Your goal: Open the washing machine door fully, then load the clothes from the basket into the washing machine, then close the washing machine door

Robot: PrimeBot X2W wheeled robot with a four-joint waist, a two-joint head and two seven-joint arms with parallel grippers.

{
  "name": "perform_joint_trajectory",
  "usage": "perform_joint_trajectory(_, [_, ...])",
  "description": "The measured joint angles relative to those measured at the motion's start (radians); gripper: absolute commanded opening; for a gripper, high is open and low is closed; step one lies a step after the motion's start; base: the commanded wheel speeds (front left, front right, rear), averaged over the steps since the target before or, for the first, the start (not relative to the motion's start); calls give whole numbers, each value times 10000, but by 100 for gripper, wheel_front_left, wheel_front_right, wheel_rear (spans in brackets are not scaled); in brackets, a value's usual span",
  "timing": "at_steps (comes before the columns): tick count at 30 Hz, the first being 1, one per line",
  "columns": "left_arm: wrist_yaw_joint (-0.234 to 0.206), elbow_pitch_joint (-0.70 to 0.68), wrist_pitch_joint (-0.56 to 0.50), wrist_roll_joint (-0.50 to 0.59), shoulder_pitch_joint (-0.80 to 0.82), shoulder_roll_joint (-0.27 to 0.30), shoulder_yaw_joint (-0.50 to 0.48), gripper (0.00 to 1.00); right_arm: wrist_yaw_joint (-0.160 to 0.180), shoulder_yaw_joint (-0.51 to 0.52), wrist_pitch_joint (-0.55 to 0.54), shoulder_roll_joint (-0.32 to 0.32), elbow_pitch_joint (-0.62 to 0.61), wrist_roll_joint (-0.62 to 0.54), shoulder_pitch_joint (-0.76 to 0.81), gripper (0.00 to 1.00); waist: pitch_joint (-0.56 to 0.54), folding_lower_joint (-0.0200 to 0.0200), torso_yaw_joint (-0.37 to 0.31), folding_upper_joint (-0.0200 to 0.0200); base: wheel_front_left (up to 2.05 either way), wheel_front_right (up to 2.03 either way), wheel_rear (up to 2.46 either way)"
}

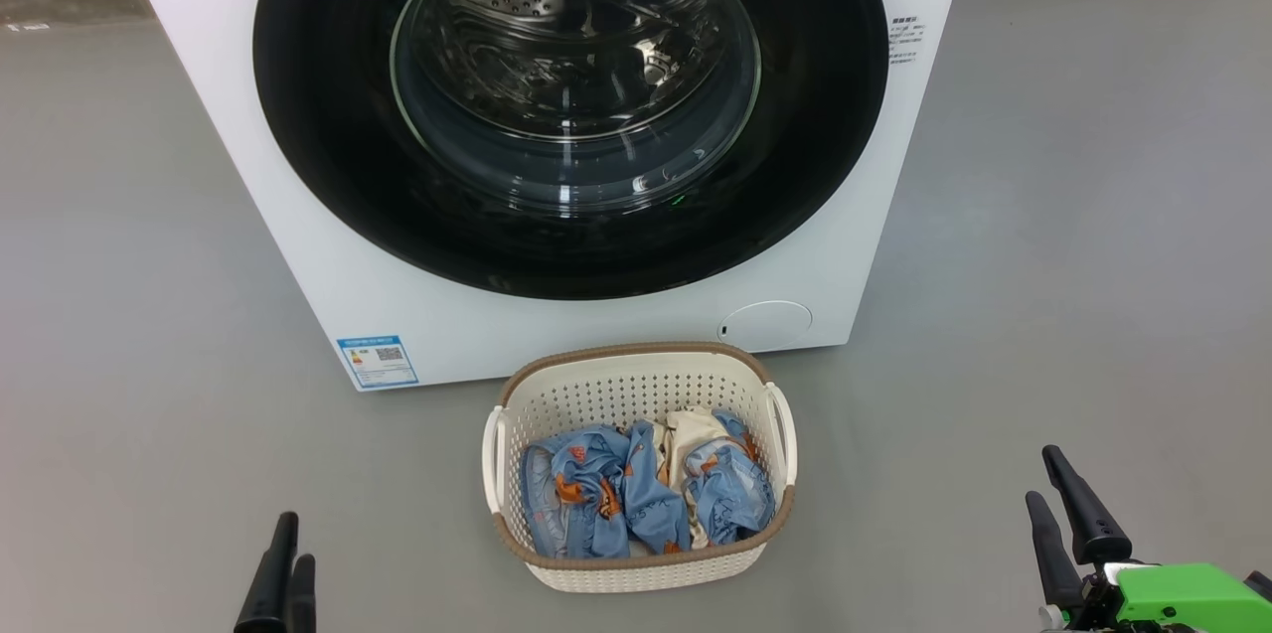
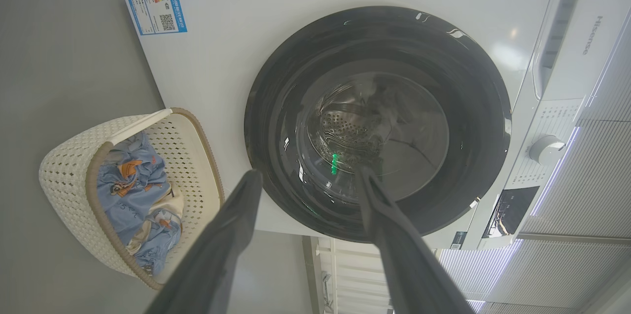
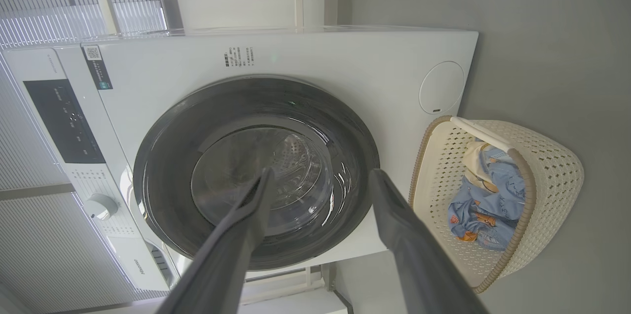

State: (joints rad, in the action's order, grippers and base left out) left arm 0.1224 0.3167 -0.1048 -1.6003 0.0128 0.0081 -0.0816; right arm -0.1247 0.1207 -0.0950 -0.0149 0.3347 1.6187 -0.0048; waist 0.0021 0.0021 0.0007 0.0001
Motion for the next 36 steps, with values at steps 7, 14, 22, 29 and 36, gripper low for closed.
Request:
perform_joint_trajectory(7, [-2, -209, 188, 46, 12, 15, 71, 100, 0, -171, 194, -2, -117, 0, -30, 100, 22, -18, -1, 0, 0, 0, 0])
perform_joint_trajectory(14, [-2, -355, 458, 407, 44, 105, 267, 100, 0, -334, 410, -33, -278, -109, -129, 100, 23, -19, 0, 0, 0, 0, 0])
perform_joint_trajectory(22, [-2, -485, 709, 1007, 124, 236, 408, 100, 0, -612, 631, -174, -481, -654, -235, 100, 26, -20, -1, 0, 0, 0, 0])
perform_joint_trajectory(29, [-2, -552, 913, 1875, 243, 382, 523, 100, 0, -872, 857, -278, -686, -1346, -365, 100, 32, -20, -1, 0, 0, 0, 0])
perform_joint_trajectory(36, [-2, -564, 1126, 3003, 267, 539, 754, 100, 0, -974, 1062, -370, -702, -2548, -531, 100, 21, -21, 10, 0, 0, 0, 0])
